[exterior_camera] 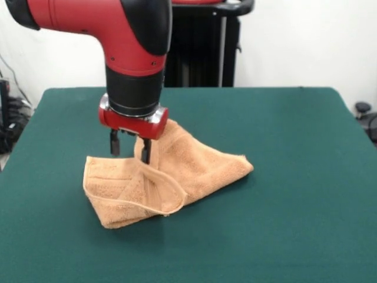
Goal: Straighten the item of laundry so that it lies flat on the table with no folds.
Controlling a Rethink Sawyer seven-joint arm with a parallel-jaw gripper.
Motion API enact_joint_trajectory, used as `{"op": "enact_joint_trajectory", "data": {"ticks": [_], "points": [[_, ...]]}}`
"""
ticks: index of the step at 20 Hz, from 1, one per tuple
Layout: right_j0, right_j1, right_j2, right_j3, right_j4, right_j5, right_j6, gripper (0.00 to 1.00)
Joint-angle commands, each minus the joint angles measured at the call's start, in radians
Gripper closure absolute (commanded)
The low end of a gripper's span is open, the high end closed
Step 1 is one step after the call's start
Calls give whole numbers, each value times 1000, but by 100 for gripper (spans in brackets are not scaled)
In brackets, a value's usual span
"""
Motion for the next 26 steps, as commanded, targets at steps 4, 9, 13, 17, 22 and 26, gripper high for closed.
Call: {"op": "enact_joint_trajectory", "data": {"ticks": [4,9,13,17,22,26], "points": [[-39,132,106,-3,43,-18,-83,0],[-41,148,114,-1,33,-48,-78,0],[-64,146,138,23,21,-111,-84,100],[-93,147,168,44,14,-151,-102,100],[-69,139,150,41,25,-97,-74,100],[-62,139,145,30,28,-85,-69,100]]}}
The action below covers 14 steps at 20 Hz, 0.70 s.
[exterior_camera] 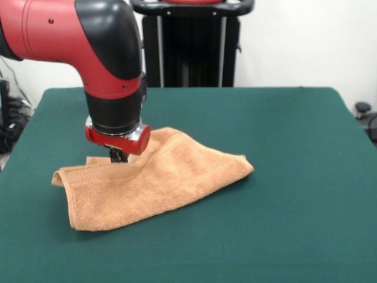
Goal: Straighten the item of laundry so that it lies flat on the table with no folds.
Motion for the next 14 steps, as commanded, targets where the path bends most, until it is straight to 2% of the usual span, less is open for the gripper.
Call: {"op": "enact_joint_trajectory", "data": {"ticks": [1,10,14], "points": [[39,54,110,31,19,-25,-69,100],[22,-18,147,77,72,50,-97,100],[9,-17,172,85,80,24,-109,100]]}}
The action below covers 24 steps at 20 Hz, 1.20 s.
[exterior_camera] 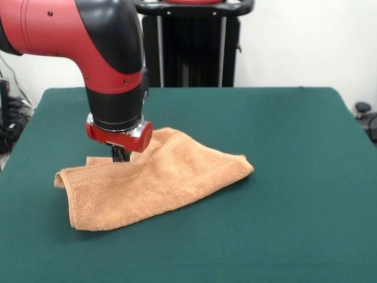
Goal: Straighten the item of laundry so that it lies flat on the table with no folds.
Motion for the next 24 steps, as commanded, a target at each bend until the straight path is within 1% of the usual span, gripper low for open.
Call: {"op": "enact_joint_trajectory", "data": {"ticks": [1,2,6,8,10,13,16,20,24], "points": [[-1,10,174,82,53,-29,-115,100],[-12,15,190,87,47,-65,-117,0],[-29,34,220,85,46,-104,-116,0],[-8,42,210,66,30,-112,-92,0],[20,54,192,46,8,-148,-56,0],[41,79,185,20,-15,-211,-39,0],[34,112,208,-4,-6,-228,-65,0],[23,159,252,-55,17,-208,-114,0],[2,188,304,-92,46,-184,-139,0]]}}
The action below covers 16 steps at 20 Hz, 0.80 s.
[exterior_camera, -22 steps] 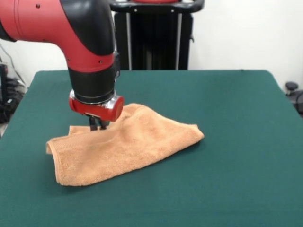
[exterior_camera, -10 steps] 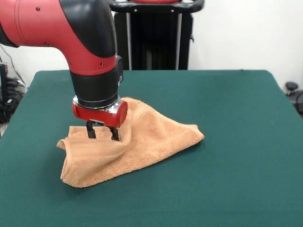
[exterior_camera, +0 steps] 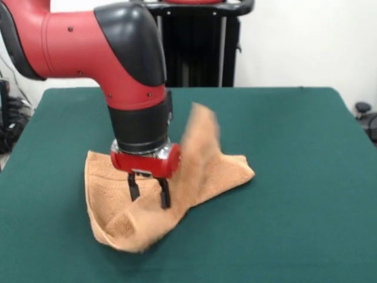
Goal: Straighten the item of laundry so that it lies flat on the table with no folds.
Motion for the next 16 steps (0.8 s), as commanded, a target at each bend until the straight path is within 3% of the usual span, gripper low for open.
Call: {"op": "enact_joint_trajectory", "data": {"ticks": [1,8,16], "points": [[16,125,194,-65,41,-15,-137,0],[-16,99,259,-101,95,94,-165,0],[-45,40,279,-61,119,143,-160,0]]}}
